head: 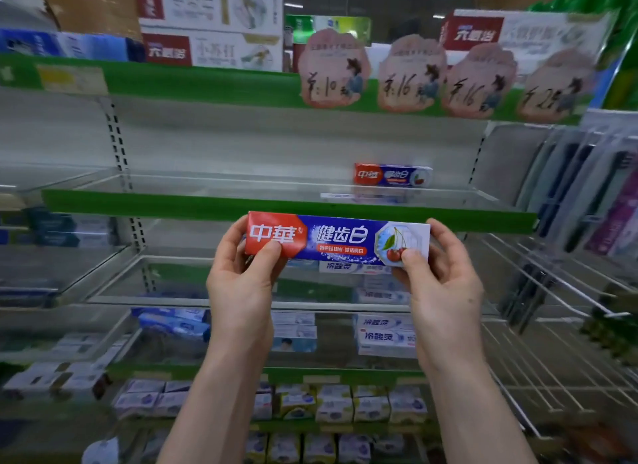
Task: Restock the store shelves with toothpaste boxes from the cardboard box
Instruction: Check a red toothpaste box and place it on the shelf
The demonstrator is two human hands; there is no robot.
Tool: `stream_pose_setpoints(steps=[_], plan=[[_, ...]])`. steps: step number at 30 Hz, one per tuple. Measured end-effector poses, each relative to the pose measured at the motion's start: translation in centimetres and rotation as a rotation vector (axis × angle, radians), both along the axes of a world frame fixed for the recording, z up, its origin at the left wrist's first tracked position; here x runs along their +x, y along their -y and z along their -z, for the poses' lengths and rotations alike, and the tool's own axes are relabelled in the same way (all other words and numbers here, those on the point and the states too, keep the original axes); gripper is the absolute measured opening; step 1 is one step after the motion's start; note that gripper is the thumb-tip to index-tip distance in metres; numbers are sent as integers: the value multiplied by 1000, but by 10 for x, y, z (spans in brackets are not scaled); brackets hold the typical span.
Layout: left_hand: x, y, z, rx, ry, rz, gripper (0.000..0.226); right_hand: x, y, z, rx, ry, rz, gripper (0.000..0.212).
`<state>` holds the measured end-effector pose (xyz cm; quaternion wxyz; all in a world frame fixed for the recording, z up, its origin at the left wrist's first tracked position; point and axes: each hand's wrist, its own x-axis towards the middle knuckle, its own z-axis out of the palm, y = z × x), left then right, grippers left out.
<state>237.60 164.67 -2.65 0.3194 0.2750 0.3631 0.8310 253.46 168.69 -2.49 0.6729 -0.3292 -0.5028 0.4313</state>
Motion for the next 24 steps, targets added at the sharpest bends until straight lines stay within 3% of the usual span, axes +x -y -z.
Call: stream_pose_setpoints(steps=[11, 24], plan=[[93, -56, -7, 2, -18, 23, 43, 95, -51, -8, 44, -13, 18, 33], [91, -123, -24, 48, -106, 2, 34, 94, -121, -15, 64, -19, 28, 34]])
